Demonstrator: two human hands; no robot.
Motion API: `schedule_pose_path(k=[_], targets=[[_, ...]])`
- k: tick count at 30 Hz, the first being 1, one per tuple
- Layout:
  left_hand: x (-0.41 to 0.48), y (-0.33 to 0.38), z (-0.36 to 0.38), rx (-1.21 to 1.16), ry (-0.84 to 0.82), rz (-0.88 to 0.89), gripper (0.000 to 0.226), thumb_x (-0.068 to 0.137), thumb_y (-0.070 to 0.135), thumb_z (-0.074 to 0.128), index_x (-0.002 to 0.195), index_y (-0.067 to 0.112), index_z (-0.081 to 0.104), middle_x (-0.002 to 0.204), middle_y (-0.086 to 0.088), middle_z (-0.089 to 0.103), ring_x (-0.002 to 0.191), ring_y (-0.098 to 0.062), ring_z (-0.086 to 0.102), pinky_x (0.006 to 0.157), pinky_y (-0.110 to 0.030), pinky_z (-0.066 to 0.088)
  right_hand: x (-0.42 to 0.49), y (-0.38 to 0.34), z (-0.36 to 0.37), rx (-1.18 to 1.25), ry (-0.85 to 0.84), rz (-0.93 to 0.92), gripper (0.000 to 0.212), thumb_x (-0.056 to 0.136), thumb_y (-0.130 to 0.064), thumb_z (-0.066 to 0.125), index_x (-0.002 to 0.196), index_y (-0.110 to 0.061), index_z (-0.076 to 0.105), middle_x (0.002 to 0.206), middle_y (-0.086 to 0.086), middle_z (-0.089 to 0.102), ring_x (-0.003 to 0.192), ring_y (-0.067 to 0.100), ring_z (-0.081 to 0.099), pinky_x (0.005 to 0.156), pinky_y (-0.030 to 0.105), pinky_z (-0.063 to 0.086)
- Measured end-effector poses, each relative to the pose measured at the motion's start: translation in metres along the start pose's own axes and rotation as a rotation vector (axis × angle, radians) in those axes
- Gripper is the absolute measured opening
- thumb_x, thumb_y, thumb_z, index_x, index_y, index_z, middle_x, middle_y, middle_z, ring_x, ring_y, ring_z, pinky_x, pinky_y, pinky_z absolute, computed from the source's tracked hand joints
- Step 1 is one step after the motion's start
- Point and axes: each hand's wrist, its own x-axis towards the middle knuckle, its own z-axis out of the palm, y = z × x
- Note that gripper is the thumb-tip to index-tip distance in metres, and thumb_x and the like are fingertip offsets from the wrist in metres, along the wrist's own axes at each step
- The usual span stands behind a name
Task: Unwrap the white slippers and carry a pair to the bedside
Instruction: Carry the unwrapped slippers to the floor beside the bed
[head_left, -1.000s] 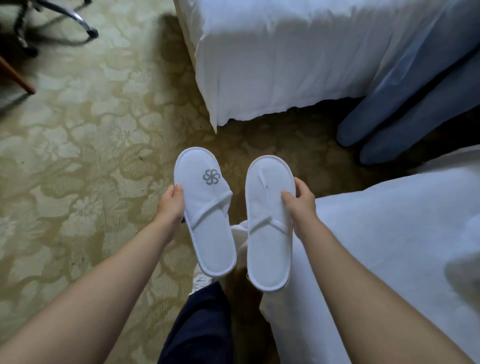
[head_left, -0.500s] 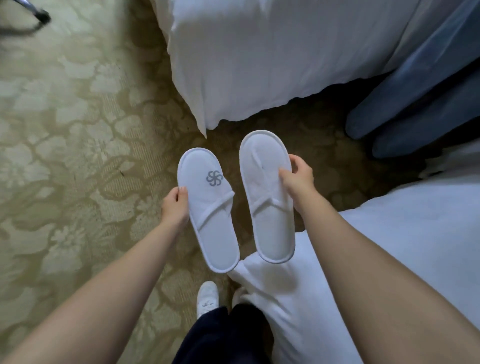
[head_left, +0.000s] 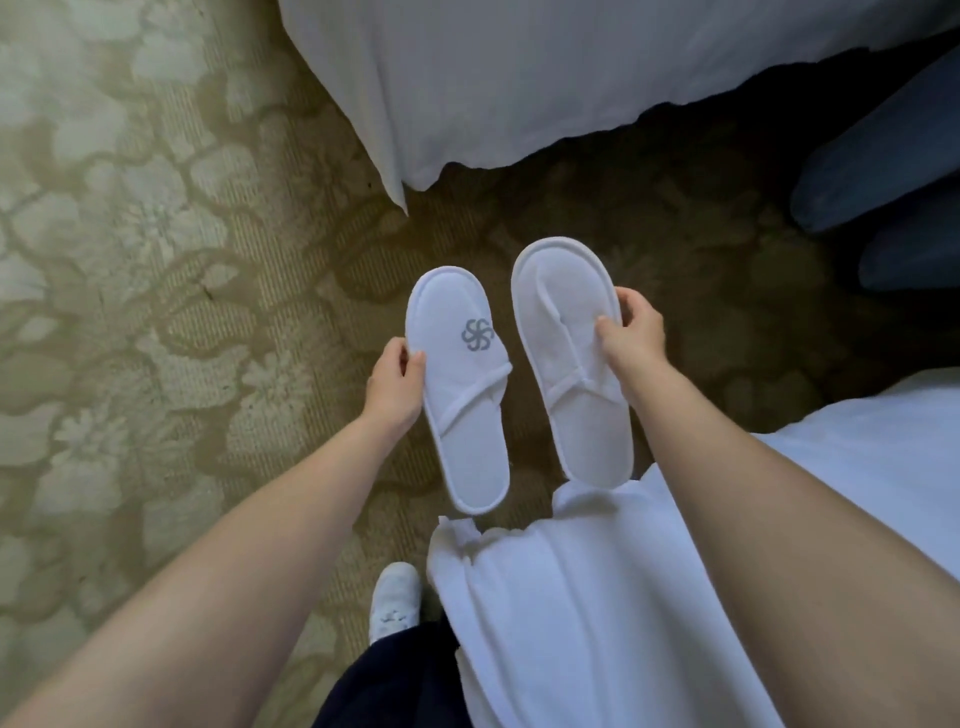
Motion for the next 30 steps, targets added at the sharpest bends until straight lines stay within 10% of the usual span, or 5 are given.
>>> schedule_pose_path(k=[5, 9, 18, 30], targets=[[0.049, -0.035, 0.047, 0.006, -0.039, -0.063, 0.016, 0.097, 0.027, 0.039, 0.096, 0.017, 0.05, 0.091, 0.0, 0.058, 0.075, -0.011, 0.051, 0.059, -0.022, 0.039, 0.048, 0.06, 0.027, -0.047, -0.058, 0.056, 0.017, 0.091, -0.027, 0.053, 0.105, -0.036, 0.051, 0.095, -0.011, 0.056, 0.081, 0.006, 0.056, 0.067, 0.023, 0.048], [0.078, -0.072, 0.081, -0.009, -0.07, -0.139, 0.045, 0.098, 0.031, 0.037, 0.136, 0.008, 0.044, 0.136, -0.012, 0.053, 0.122, -0.027, 0.052, 0.098, -0.035, 0.043, 0.076, 0.107, 0.046, -0.031, -0.037, 0.101, 0.021, 0.09, -0.025, 0.054, 0.105, -0.039, 0.049, 0.083, -0.022, 0.05, 0.073, -0.001, 0.052, 0.048, 0.013, 0.039], [0.102, -0.163, 0.147, -0.022, -0.076, -0.242, 0.04, 0.099, 0.024, 0.035, 0.135, 0.01, 0.046, 0.134, -0.011, 0.056, 0.118, -0.025, 0.054, 0.083, -0.024, 0.035, 0.116, 0.189, 0.091, 0.023, -0.071, 0.19, 0.043, 0.09, -0.018, 0.054, 0.132, -0.023, 0.048, 0.087, -0.016, 0.05, 0.068, -0.003, 0.048, 0.038, 0.005, 0.039], [0.115, -0.198, 0.167, -0.038, -0.128, -0.321, 0.038, 0.099, 0.02, 0.036, 0.134, 0.009, 0.047, 0.134, -0.012, 0.055, 0.12, -0.028, 0.052, 0.087, -0.028, 0.039, 0.122, 0.227, 0.12, 0.014, -0.091, 0.142, 0.044, 0.091, -0.009, 0.046, 0.135, -0.014, 0.046, 0.134, 0.01, 0.055, 0.122, 0.025, 0.052, 0.104, 0.037, 0.043]])
